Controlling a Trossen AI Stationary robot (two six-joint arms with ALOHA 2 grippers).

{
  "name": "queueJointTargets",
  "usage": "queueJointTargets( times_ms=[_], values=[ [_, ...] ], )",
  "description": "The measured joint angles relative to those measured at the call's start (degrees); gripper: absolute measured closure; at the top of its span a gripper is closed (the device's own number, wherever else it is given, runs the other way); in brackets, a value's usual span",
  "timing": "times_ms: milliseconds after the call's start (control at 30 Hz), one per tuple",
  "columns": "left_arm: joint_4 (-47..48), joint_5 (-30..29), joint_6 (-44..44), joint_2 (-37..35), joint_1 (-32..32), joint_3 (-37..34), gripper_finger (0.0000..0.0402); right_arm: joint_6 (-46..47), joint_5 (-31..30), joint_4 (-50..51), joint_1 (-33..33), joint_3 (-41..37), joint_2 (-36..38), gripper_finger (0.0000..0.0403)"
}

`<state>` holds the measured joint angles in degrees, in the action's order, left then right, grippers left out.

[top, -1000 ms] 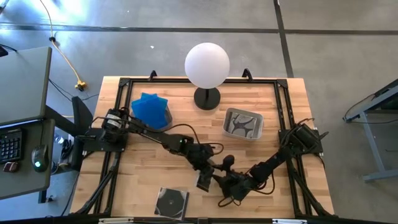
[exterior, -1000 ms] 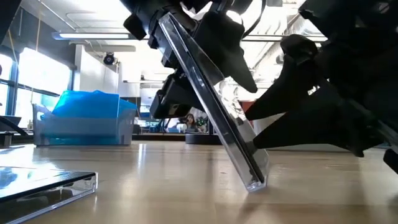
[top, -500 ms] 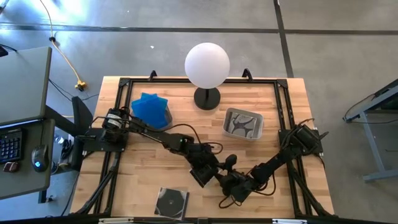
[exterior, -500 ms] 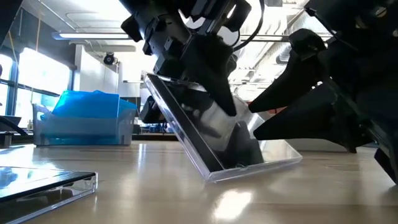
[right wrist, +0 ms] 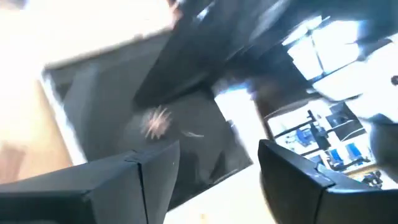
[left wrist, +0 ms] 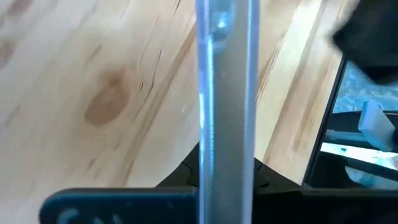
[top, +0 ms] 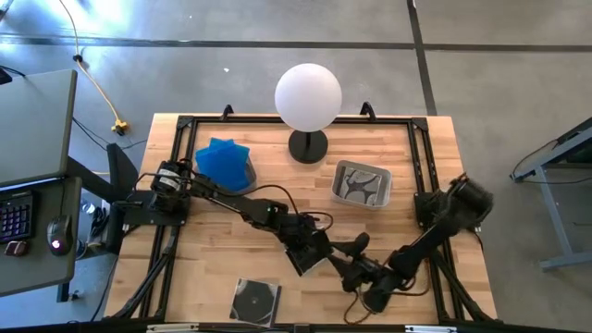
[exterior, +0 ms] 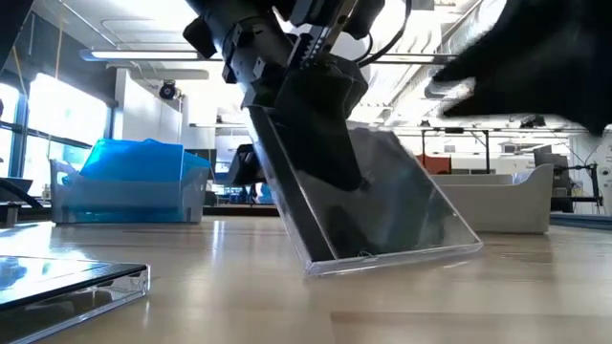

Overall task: Pick & place jewel cases by type
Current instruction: Put the right black cd case into the gray bin

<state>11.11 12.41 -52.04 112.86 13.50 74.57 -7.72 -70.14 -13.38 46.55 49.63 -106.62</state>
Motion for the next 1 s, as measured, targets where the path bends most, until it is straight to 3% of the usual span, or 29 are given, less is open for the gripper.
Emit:
queueJointTargets(
  times_ms=[200,433,600,733,833,1000],
  values=[
    [-1.8,-1.96,7.45,0.15,-1.51,1.7,0.0384,6.45,-6.39,11.14,5.37,0.0,10.01,0.0208],
    [-1.98,-8.18,25.38,0.26,-8.5,8.76,0.0384,13.95,-9.91,27.69,9.34,0.04,24.64,0.0221],
    [-2.69,-9.81,37.03,0.26,-14.82,15.04,0.0385,24.77,-5.82,38.5,10.03,0.04,35.9,0.0222],
    [-7.4,-9.59,42.75,0.26,-19.31,17.16,0.0385,38.86,2.92,47.03,10.0,0.06,42.4,0.0222],
    [-9.75,-5.92,44.62,0.64,-22.17,17.43,0.0385,48.82,8.64,53.48,9.99,0.06,44.54,0.0222],
    [-10.83,0.04,44.25,4.53,-24.62,17.42,0.0385,57.53,9.97,61.61,9.74,0.06,43.22,0.0222]
  ],
)
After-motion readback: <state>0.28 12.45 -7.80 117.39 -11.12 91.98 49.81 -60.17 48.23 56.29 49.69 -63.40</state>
